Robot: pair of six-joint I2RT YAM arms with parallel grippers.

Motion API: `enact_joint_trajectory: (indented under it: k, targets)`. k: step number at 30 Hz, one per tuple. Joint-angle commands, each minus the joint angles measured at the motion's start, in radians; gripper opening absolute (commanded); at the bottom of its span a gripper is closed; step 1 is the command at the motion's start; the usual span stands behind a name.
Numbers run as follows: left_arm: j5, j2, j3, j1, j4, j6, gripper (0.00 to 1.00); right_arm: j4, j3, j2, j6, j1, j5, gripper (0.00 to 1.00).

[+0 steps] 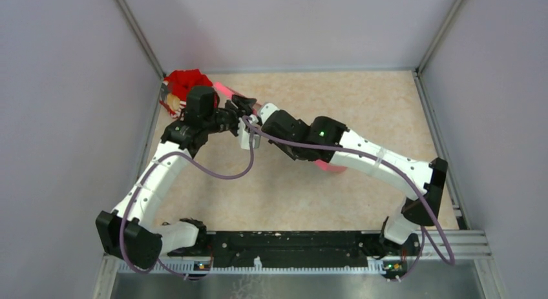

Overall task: Put the photo into the frame
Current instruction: Turn over the photo frame at the center of the board.

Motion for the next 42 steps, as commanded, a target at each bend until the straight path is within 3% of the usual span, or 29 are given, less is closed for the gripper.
enact_joint_trajectory:
  k: [1,2,6,11,14,17,20,29,36,42]
  targets:
    - [0.069,-0.080,-0.020,0.001,0.260,-0.130,0.72,0.156,0.054,-0.067,0.061,-0.012,0.026,0.07]
    - [0.060,-0.086,-0.029,0.002,0.299,-0.167,0.81,0.157,0.074,-0.063,0.068,-0.016,0.032,0.06]
    - [0.010,-0.061,0.031,0.003,0.319,-0.347,0.98,0.127,0.194,-0.014,0.123,-0.075,-0.016,0.04]
    - [-0.019,-0.001,0.179,0.010,0.120,-0.493,0.98,0.088,0.316,0.055,0.268,-0.301,-0.279,0.03]
    - [-0.049,0.047,0.273,0.011,-0.051,-0.543,0.98,0.117,0.292,0.068,0.343,-0.453,-0.434,0.00]
    - [-0.059,0.132,0.409,0.041,-0.230,-0.660,0.98,0.188,0.183,0.031,0.385,-0.528,-0.490,0.00]
    - [-0.035,0.182,0.467,0.091,-0.348,-0.774,0.98,0.298,-0.040,-0.052,0.434,-0.579,-0.539,0.00]
    - [-0.079,0.166,0.304,0.191,-0.259,-0.973,0.98,0.743,-0.719,-0.310,0.579,-0.733,-0.828,0.00]
    - [-0.107,0.130,0.117,0.195,-0.130,-1.033,0.98,0.914,-0.912,-0.305,0.595,-0.738,-0.864,0.00]
    - [-0.145,0.152,0.055,0.214,-0.109,-1.065,0.98,1.073,-1.046,-0.274,0.601,-0.743,-0.885,0.00]
